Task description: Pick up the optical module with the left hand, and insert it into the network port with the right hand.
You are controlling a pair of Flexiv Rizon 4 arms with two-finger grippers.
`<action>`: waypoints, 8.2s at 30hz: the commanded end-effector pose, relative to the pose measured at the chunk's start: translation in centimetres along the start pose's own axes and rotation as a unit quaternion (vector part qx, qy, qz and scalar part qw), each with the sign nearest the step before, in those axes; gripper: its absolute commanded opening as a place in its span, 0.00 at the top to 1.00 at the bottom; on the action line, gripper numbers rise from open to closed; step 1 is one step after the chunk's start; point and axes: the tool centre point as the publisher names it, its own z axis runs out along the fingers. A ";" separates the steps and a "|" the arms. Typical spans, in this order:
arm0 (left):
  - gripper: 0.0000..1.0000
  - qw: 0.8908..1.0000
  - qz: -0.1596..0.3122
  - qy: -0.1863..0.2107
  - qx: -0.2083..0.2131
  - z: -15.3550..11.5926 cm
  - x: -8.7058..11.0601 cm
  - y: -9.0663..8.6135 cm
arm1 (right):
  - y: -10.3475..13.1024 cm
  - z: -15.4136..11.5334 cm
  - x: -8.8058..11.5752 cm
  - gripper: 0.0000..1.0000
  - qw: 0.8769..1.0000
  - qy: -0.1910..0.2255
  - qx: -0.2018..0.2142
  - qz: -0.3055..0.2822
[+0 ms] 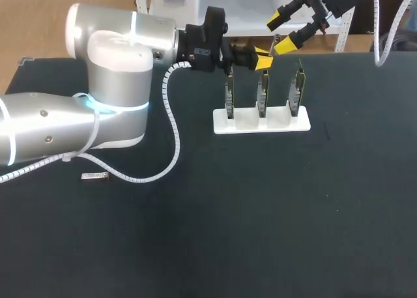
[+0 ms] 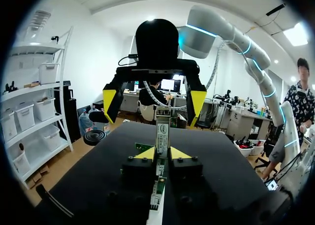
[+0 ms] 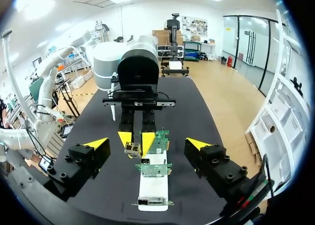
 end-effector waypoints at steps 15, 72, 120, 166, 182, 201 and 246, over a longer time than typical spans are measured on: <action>1.00 1.000 0.000 0.002 0.002 0.0 -0.1 0.1 | 1.2 -0.1 -0.2 0.00 1.000 -0.002 0.024 0.000; 0.00 0.994 0.084 0.066 0.000 -3.8 -0.5 0.3 | 1.1 0.3 -0.1 1.00 1.000 -0.011 0.017 -0.013; 0.00 0.981 0.066 0.185 0.005 -4.3 0.7 0.0 | 0.7 0.4 0.1 1.00 1.000 -0.019 0.008 -0.023; 0.00 0.981 0.065 0.183 0.006 -4.2 0.8 0.1 | 0.3 2.0 0.3 1.00 0.999 0.029 -0.016 -0.002; 0.00 0.981 0.065 0.183 0.006 -4.2 0.8 0.1 | 0.6 2.4 0.1 1.00 0.999 0.042 -0.016 -0.002; 0.00 0.981 0.065 0.183 0.006 -4.2 0.8 0.1 | 0.8 2.2 1.0 1.00 0.997 0.065 -0.034 -0.003; 0.00 0.981 0.065 0.183 0.006 -4.2 0.8 0.1 | 1.2 2.4 0.4 1.00 0.994 0.105 -0.020 -0.009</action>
